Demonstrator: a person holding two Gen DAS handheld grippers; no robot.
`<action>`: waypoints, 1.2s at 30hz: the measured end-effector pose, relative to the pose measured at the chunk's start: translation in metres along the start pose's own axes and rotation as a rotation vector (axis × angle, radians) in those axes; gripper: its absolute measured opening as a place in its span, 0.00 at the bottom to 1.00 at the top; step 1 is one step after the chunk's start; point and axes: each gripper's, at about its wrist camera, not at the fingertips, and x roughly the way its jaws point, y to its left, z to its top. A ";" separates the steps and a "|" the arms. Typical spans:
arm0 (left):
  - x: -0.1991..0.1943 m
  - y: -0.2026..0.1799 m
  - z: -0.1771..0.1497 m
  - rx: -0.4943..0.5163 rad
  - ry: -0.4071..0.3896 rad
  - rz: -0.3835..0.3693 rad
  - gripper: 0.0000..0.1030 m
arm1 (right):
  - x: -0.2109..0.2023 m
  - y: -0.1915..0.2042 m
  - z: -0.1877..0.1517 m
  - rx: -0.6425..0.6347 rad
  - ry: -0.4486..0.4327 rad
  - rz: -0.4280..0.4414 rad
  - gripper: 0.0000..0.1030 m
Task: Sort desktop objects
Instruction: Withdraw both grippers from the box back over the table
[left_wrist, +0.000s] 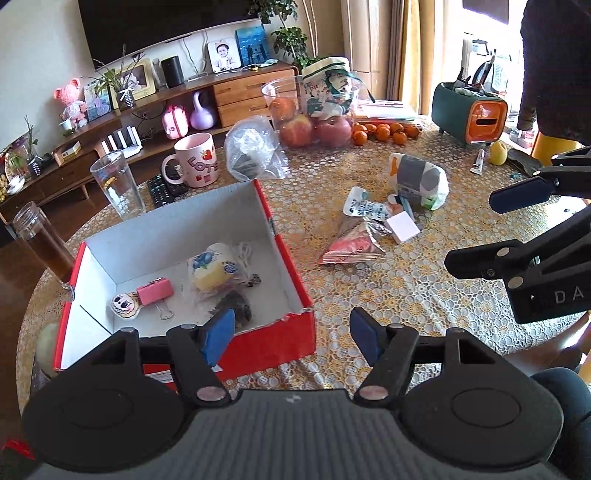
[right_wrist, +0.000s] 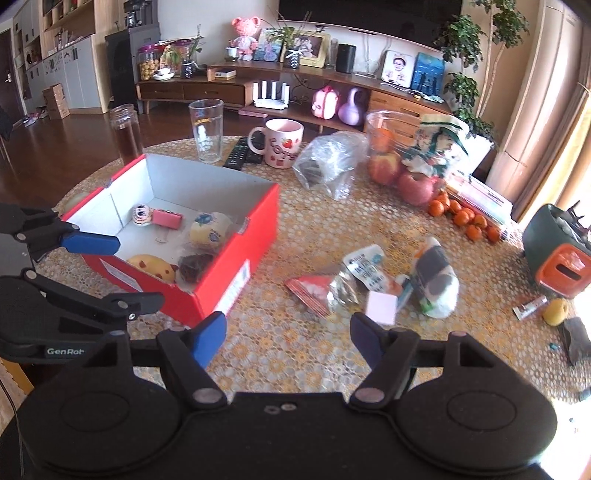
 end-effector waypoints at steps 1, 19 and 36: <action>0.002 -0.006 0.001 0.005 0.002 -0.007 0.66 | -0.001 -0.006 -0.004 0.009 0.002 -0.005 0.73; 0.037 -0.078 0.015 0.064 0.026 -0.110 0.82 | -0.003 -0.103 -0.048 0.116 0.029 -0.094 0.83; 0.115 -0.075 0.061 0.054 0.048 -0.109 0.99 | 0.070 -0.164 -0.025 0.198 0.087 -0.128 0.88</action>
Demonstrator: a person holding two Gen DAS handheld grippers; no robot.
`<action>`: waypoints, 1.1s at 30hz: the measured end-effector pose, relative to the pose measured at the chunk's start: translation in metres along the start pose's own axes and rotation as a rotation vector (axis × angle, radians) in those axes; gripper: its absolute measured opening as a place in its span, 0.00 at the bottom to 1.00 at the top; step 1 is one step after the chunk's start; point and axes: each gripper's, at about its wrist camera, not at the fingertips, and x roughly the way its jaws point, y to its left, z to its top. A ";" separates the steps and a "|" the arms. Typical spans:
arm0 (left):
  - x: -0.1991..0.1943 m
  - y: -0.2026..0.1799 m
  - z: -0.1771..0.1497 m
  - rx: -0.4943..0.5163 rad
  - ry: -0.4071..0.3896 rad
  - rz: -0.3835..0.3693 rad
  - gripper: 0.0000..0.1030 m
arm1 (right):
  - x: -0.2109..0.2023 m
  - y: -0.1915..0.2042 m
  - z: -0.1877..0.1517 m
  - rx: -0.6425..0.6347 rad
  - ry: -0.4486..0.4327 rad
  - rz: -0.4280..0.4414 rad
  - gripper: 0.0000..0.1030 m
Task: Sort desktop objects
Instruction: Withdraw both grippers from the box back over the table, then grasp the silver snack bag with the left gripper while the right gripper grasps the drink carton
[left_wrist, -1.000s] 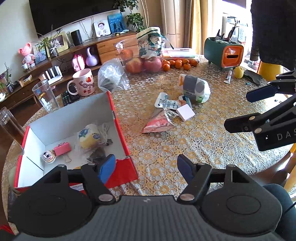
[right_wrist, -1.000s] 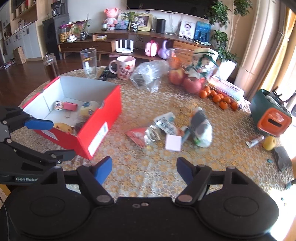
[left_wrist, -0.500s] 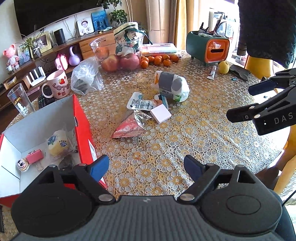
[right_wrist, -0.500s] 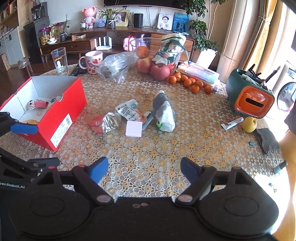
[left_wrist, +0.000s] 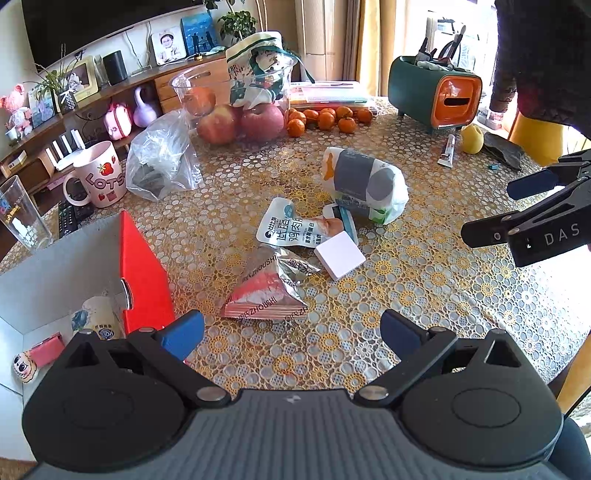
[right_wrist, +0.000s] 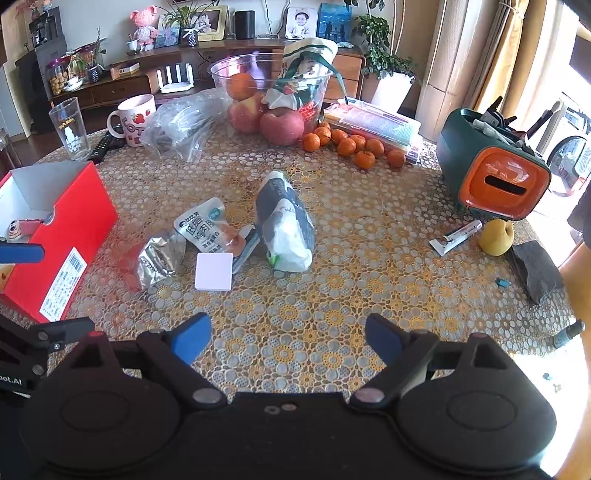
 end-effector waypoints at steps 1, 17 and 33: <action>0.006 0.002 0.004 -0.002 0.007 -0.001 0.99 | 0.005 -0.001 0.004 0.003 0.003 -0.002 0.88; 0.084 0.016 0.037 0.021 0.123 -0.010 0.99 | 0.079 -0.006 0.048 0.010 0.056 -0.022 0.86; 0.125 0.020 0.036 0.067 0.213 0.000 0.99 | 0.127 -0.005 0.054 0.005 0.107 -0.052 0.82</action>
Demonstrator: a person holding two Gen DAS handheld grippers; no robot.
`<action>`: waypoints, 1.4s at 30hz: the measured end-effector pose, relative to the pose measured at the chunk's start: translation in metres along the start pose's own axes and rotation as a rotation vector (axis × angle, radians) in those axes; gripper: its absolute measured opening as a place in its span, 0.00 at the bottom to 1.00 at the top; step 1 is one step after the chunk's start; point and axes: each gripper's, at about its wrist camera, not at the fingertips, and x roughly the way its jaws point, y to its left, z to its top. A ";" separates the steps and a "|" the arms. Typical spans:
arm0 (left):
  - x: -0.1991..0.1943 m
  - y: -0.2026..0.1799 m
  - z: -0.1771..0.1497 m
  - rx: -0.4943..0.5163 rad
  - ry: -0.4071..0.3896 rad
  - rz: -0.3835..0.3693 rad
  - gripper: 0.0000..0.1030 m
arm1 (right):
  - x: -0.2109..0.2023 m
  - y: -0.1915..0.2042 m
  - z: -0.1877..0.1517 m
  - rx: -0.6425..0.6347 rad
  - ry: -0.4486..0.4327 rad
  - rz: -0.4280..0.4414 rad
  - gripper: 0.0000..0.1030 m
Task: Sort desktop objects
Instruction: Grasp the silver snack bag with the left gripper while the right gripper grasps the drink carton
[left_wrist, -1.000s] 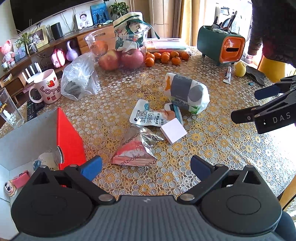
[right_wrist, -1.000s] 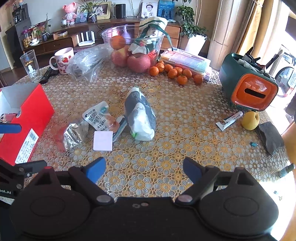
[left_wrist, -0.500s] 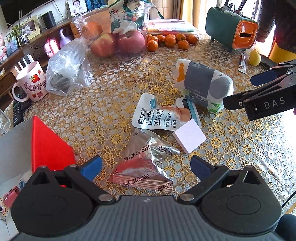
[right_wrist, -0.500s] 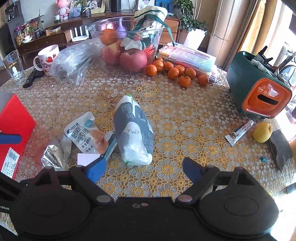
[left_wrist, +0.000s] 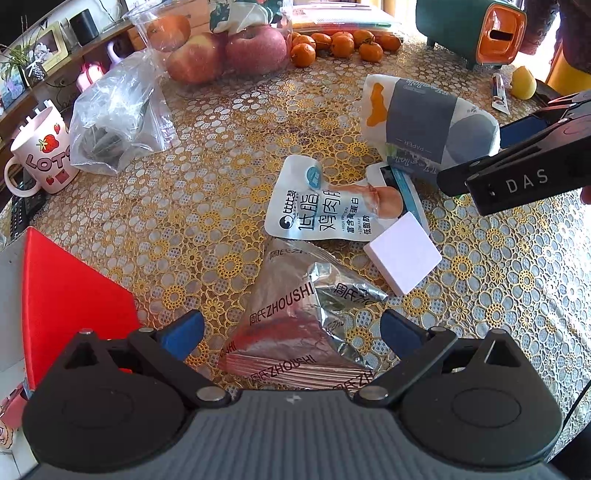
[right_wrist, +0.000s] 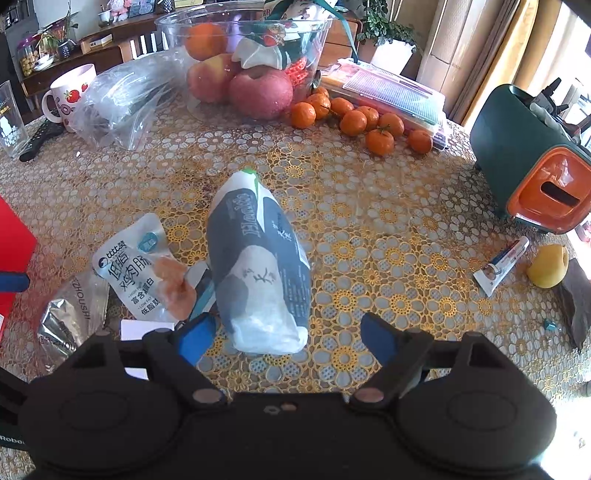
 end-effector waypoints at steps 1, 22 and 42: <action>0.001 -0.001 0.000 0.006 0.000 0.001 0.99 | 0.001 -0.001 0.000 0.002 0.002 -0.001 0.80; -0.004 -0.008 -0.007 0.020 -0.037 0.015 0.58 | 0.001 0.004 0.000 0.001 -0.001 0.018 0.38; -0.056 -0.023 -0.013 0.001 -0.091 0.023 0.51 | -0.062 -0.007 -0.025 0.024 -0.058 0.019 0.29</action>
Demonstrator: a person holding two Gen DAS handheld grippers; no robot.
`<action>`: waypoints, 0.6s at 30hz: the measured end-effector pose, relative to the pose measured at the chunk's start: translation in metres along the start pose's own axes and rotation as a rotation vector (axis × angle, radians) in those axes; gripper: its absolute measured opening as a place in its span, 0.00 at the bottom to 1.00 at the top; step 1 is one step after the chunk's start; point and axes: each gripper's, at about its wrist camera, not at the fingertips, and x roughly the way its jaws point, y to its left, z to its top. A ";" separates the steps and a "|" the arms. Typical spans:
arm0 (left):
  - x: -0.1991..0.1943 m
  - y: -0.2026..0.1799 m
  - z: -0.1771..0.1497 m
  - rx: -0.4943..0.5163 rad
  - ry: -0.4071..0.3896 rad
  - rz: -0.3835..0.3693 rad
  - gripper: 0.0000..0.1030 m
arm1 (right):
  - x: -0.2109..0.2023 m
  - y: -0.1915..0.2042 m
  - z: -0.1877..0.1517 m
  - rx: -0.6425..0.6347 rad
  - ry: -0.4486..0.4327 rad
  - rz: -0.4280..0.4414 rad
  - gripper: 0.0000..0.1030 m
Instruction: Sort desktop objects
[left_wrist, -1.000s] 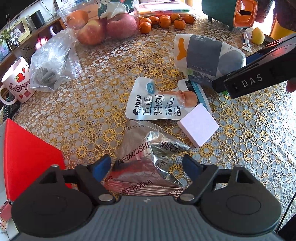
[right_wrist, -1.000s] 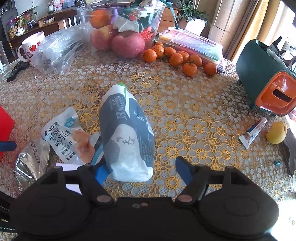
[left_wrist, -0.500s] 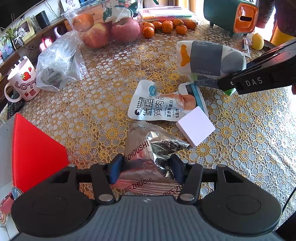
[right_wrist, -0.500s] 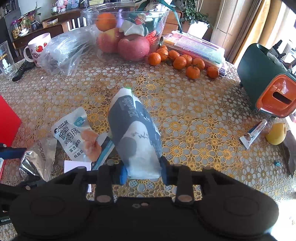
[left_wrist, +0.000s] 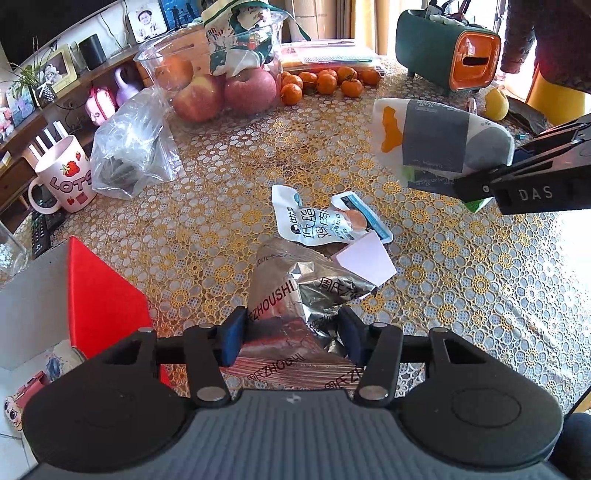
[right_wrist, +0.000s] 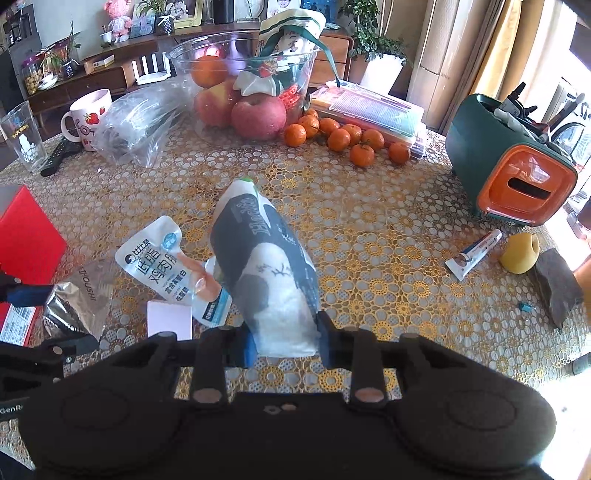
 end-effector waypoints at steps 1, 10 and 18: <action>-0.003 -0.001 -0.001 -0.002 0.001 0.001 0.51 | -0.004 0.000 -0.003 -0.004 0.000 0.002 0.29; -0.039 -0.006 -0.015 -0.032 -0.028 -0.031 0.50 | -0.041 0.007 -0.028 -0.029 -0.005 0.020 0.29; -0.069 -0.010 -0.033 -0.052 -0.044 -0.047 0.50 | -0.070 0.021 -0.053 -0.041 -0.002 0.031 0.29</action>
